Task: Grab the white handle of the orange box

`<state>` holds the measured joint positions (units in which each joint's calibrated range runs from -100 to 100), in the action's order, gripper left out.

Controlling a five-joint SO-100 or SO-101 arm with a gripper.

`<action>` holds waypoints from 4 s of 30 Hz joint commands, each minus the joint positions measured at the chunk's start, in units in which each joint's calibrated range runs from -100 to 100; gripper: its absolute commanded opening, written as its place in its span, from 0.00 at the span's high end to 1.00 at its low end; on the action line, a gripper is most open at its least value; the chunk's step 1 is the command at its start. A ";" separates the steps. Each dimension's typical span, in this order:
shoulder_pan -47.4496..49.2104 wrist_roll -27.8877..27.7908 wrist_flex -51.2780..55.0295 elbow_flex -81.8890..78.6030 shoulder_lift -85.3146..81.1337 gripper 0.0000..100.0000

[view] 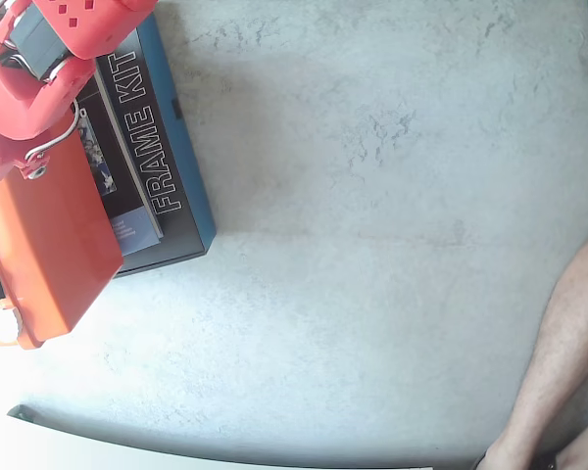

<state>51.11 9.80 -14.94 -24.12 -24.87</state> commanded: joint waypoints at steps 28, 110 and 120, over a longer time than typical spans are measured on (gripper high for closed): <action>-5.58 -0.58 0.81 19.47 19.76 0.65; -3.02 -6.85 40.66 84.60 55.95 0.83; -4.19 -6.85 40.58 84.69 55.78 0.83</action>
<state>47.69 3.21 25.30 60.85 26.73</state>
